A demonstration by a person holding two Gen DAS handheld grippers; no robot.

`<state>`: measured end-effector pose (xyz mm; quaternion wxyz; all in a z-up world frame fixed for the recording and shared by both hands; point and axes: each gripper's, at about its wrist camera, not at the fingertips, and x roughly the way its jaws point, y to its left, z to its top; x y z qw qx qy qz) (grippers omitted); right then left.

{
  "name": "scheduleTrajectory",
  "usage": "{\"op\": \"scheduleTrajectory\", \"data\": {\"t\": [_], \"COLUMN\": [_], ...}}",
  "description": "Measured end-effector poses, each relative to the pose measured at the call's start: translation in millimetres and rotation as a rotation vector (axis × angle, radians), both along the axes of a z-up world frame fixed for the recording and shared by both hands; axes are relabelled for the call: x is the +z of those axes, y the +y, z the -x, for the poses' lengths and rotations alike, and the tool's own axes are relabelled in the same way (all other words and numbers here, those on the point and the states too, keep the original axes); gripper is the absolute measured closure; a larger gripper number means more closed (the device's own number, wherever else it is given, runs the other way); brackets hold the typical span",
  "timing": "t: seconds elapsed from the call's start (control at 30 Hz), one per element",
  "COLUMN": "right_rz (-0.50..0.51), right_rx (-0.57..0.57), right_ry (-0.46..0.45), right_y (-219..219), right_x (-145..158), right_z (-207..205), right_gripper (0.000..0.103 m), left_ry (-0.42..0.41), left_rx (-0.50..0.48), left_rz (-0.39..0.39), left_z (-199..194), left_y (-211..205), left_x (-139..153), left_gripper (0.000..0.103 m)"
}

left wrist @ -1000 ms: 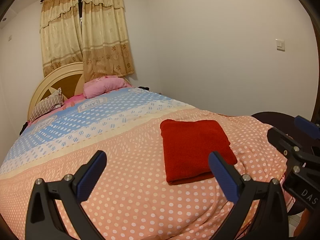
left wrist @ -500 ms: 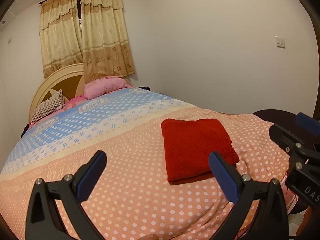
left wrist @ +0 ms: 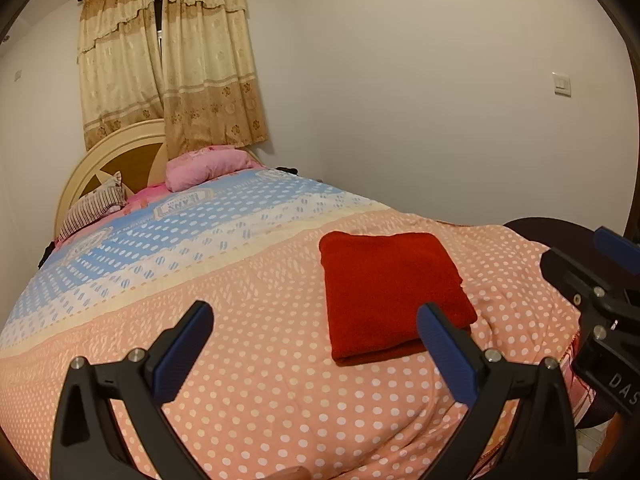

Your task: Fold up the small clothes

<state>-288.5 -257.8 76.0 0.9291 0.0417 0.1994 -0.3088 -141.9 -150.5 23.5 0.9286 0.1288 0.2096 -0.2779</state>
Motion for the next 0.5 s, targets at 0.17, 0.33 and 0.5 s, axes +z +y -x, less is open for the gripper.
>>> {"op": "scheduleTrajectory", "data": {"t": [0.17, 0.33, 0.5], "right_rz": [-0.005, -0.006, -0.009], "right_rx": [-0.002, -0.005, -0.011], "right_ry": [0.003, 0.007, 0.007], "right_y": [-0.9, -1.3, -2.6], "right_x": [-1.4, -3.2, -4.2], "right_z": [-0.5, -1.5, -2.6], "right_gripper": [0.026, 0.026, 0.026], "left_ry": [-0.011, 0.001, 0.010], "left_rx": [0.007, 0.001, 0.004], "left_rz": [-0.007, -0.007, -0.014], "left_z": [-0.1, -2.3, -4.8], "left_y": [-1.0, -2.7, -5.4], "left_x": [-1.4, -4.0, -5.6], "left_gripper": [0.000, 0.000, 0.000]}}
